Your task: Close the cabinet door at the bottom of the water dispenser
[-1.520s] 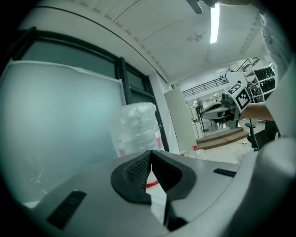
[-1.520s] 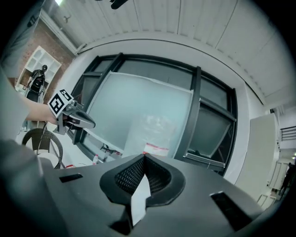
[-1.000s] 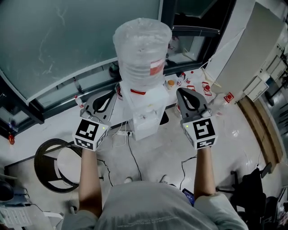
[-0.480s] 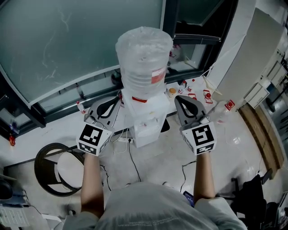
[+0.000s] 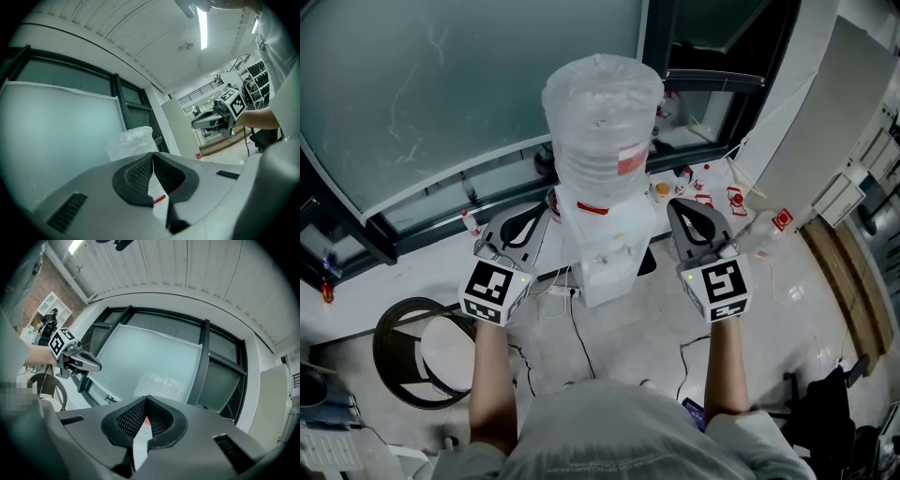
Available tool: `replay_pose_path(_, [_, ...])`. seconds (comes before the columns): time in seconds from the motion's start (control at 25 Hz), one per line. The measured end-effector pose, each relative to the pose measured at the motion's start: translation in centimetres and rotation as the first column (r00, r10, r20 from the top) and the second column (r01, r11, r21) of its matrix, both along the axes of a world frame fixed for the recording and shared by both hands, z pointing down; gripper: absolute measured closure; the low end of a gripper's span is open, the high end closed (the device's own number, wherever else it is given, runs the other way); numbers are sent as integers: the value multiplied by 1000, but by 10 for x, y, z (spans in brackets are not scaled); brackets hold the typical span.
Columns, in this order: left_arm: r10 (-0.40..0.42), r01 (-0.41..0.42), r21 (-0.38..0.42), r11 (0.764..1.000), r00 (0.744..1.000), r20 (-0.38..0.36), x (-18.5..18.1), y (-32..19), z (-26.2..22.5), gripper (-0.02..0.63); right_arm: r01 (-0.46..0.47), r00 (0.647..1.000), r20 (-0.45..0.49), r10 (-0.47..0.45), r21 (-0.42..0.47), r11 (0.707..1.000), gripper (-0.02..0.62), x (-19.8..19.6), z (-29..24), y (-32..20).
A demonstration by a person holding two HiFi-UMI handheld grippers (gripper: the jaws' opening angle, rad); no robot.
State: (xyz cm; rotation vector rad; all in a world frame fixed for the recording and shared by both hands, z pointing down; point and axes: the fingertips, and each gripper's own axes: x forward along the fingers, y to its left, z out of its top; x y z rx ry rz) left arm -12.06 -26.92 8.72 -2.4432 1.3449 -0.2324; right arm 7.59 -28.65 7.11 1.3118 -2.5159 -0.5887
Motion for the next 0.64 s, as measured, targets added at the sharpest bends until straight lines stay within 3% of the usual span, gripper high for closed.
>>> replay_pose_path(0.64, [-22,22,-32,999,1000,9,3,2,14,584,9,1000,18,-9,-14,1000,569,10,8,-4])
